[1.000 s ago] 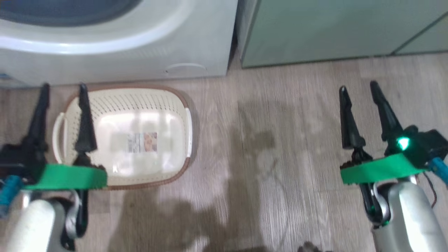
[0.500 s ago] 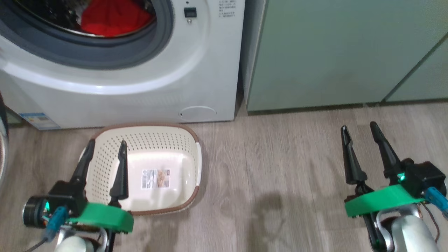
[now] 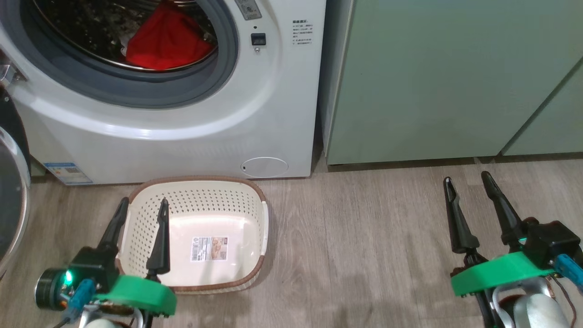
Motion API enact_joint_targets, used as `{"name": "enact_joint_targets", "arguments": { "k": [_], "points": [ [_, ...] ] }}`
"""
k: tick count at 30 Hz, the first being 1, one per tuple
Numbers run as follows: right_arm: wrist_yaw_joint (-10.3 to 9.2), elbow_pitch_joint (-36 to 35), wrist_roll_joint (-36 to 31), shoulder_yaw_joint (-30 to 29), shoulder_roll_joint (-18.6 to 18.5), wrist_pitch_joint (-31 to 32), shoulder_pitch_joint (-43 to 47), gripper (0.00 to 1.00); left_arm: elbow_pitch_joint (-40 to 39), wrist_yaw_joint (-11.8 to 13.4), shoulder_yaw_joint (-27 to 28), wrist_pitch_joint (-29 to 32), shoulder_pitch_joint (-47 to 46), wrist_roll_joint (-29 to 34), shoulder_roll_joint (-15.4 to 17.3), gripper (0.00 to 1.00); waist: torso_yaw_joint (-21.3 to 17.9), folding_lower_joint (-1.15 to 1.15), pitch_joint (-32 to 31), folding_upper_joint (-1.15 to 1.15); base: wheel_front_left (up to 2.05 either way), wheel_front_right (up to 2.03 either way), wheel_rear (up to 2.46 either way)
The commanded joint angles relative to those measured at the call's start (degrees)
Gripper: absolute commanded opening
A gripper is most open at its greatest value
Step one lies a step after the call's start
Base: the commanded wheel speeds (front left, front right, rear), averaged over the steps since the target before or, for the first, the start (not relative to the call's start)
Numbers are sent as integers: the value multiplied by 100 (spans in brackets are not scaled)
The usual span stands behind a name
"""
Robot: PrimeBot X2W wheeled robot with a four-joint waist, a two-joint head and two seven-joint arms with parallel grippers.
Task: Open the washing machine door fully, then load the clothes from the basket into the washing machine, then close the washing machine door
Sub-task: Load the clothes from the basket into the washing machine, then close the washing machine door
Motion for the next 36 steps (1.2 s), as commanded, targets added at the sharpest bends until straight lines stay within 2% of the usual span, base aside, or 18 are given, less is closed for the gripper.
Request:
{"name": "enact_joint_targets", "arguments": {
  "k": [1, 25, 36],
  "points": [
    [0, -228, -15, 121, -23, 7, -48, 100, -156, -6, 238, -54, -172, 51, 30, 100, 4, 1, 4, 0, 0, 0, 0],
    [0, -258, 17, 118, -23, -4, -57, 100, -59, -84, 283, -54, -232, 64, -18, 100, 41, 1, 42, 0, 0, 0, 0],
    [0, -263, 32, 119, -23, -18, -50, 100, -109, -135, 308, -54, -223, 94, -43, 100, 46, 1, 41, 0, -123, 123, 0]
  ]
}}
